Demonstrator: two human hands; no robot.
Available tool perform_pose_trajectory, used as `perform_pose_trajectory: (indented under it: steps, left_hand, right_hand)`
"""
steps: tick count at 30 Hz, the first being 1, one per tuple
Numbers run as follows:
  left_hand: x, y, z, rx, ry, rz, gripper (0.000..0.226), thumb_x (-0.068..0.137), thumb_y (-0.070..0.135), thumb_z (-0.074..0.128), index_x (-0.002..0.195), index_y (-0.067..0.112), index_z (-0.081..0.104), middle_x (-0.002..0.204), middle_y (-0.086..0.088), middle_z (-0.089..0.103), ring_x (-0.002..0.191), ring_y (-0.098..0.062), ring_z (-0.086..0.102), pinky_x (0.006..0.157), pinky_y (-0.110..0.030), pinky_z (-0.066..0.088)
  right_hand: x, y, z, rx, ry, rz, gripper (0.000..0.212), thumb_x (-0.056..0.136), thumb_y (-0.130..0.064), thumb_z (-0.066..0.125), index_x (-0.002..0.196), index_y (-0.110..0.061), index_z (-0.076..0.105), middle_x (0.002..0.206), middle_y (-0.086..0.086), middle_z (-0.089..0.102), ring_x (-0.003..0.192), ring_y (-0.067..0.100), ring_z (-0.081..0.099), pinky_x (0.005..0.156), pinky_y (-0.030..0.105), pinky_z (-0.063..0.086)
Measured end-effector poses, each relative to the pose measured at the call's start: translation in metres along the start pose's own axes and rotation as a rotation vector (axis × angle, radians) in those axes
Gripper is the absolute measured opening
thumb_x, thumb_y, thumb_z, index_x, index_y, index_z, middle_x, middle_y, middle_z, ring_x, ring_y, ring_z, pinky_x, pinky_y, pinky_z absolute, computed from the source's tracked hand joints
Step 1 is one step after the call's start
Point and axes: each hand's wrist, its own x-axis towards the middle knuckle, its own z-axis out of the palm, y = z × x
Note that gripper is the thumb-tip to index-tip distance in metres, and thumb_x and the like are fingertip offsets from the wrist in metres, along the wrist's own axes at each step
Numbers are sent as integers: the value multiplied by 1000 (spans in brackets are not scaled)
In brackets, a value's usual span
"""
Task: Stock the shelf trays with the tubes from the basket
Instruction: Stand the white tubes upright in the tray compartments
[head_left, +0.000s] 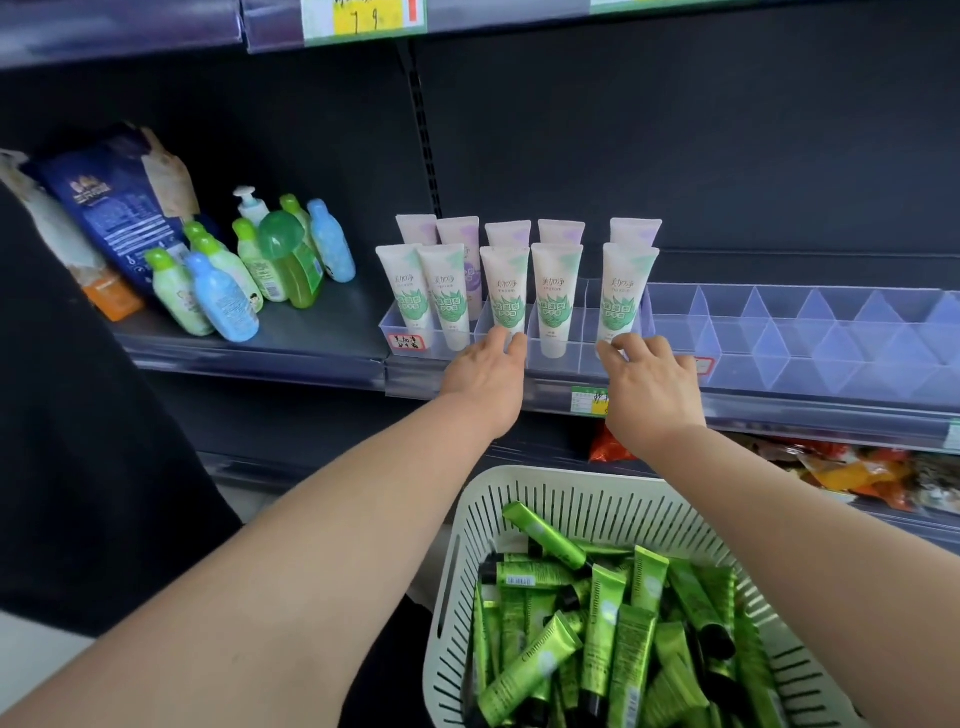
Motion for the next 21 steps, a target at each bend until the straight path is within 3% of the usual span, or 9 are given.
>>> perform_pose_trajectory:
  steps: [8, 14, 18, 21]
  left_hand:
    - [13, -5, -6, 131, 72, 17, 69, 76, -1, 58, 138, 17, 34, 133, -8, 41, 122, -28, 39, 110, -47, 29]
    - [11, -5, -3, 145, 97, 38, 60, 79, 3, 58, 133, 15, 37, 129, -10, 42, 116, -28, 44, 103, -43, 36]
    - [12, -5, -3, 145, 93, 38, 61, 78, 3, 59, 133, 15, 37, 129, -10, 41, 115, -28, 44, 99, -42, 38]
    - [11, -6, 0, 147, 99, 38, 63, 76, 2, 60, 133, 15, 37, 129, -10, 40, 114, -28, 44, 100, -42, 39]
  right_hand:
    - [2, -5, 4, 36, 2, 3, 68, 79, -12, 57, 142, -20, 34, 138, 1, 40, 116, 28, 37, 91, 41, 38]
    - [0, -7, 8, 227, 8, 36, 70, 77, 2, 53, 141, -17, 34, 141, 3, 35, 120, 32, 27, 85, 36, 48]
    - [-6, -9, 10, 113, 16, 68, 74, 78, -6, 55, 144, -24, 28, 144, 2, 32, 119, 34, 32, 91, 37, 42]
    - [-4, -11, 8, 200, -13, 86, 74, 77, -1, 57, 143, -21, 30, 143, 4, 31, 118, 34, 37, 87, 38, 46]
